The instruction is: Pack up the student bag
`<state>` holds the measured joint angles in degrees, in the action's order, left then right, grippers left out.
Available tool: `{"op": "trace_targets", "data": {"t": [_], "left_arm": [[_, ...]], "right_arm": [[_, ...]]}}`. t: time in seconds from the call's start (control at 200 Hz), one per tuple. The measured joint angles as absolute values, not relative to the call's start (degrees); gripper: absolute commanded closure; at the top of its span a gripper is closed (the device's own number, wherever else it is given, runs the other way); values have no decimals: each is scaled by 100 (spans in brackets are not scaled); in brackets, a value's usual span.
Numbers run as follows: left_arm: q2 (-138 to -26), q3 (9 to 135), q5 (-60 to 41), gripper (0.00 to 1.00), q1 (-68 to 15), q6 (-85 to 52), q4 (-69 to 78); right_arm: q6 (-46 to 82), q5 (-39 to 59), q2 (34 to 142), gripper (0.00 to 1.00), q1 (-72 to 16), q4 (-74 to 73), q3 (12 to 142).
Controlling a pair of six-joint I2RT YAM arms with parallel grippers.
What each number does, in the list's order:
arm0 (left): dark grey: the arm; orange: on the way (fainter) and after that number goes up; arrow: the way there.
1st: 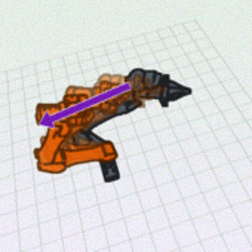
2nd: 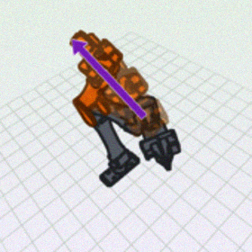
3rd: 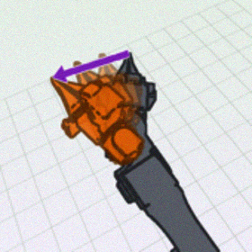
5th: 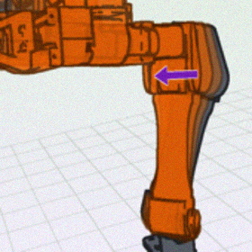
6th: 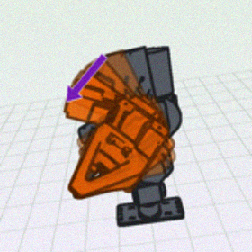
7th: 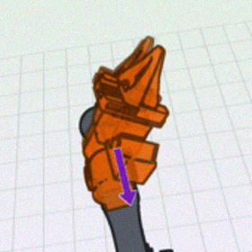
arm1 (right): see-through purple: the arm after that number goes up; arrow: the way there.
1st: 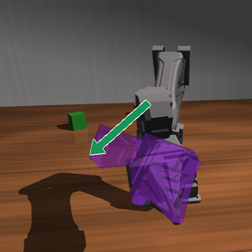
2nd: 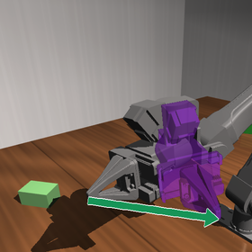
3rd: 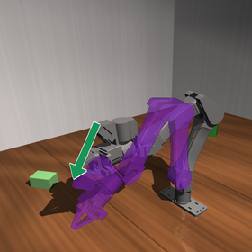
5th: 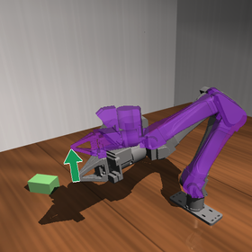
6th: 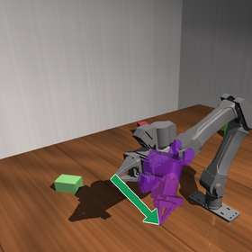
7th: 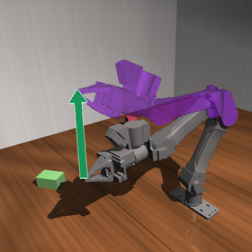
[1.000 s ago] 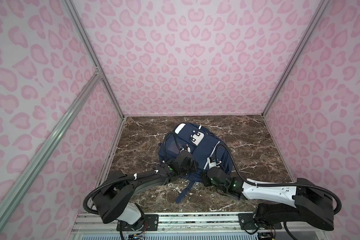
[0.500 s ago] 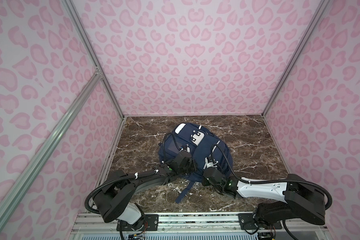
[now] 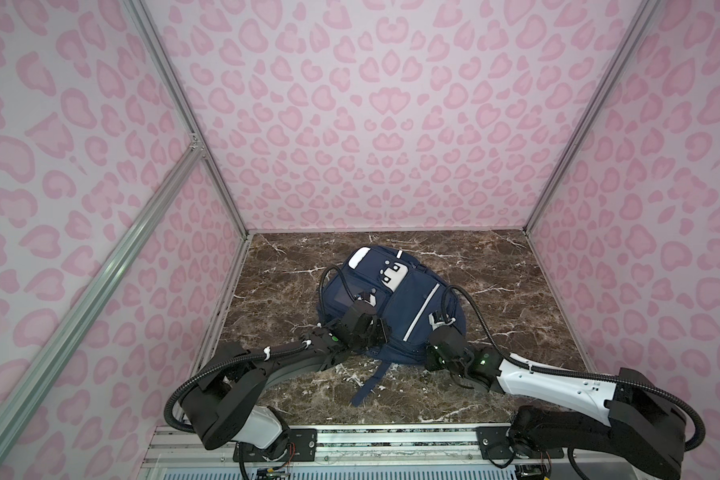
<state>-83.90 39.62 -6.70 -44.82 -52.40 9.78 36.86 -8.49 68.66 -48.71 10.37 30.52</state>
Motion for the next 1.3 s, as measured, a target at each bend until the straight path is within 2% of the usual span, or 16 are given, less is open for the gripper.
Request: {"op": "trace_targets", "data": {"t": [0.19,0.415,0.85,0.9,0.98,1.02,1.05,1.14,1.19,1.3], "left_arm": [[-8377,3903,-751,97,-4462,-5234,1081],[-8377,3903,-805,97,-4298,-5070,1007],[-8556,4456,-1535,96,-2696,-4475,233],[-8466,4523,-1461,90,-2596,-4377,54],[-8143,4499,-1100,74,-2589,-4340,-106],[-7913,4423,-862,65,-2606,-4340,-51],[-7721,4318,-679,55,-2639,-4344,23],[-7098,3693,-541,36,-3022,-4412,255],[-6855,3310,-521,30,-3334,-4571,285],[-6659,2764,-447,31,-3986,-4941,499]], "right_arm": [[3251,-202,6654,100,-4191,1002,2939],[2766,108,7004,100,-3771,1015,3223],[2497,320,7526,100,-4602,646,3730],[2556,307,7710,100,-4803,556,3852],[2650,283,8051,100,-5094,552,4084],[2722,305,8197,100,-5186,567,4163],[2770,338,8300,100,-5223,561,4211],[2858,412,8493,100,-5269,489,4292],[2897,419,8560,100,-5282,414,4305],[2958,456,8680,100,-5321,309,4346]]}}
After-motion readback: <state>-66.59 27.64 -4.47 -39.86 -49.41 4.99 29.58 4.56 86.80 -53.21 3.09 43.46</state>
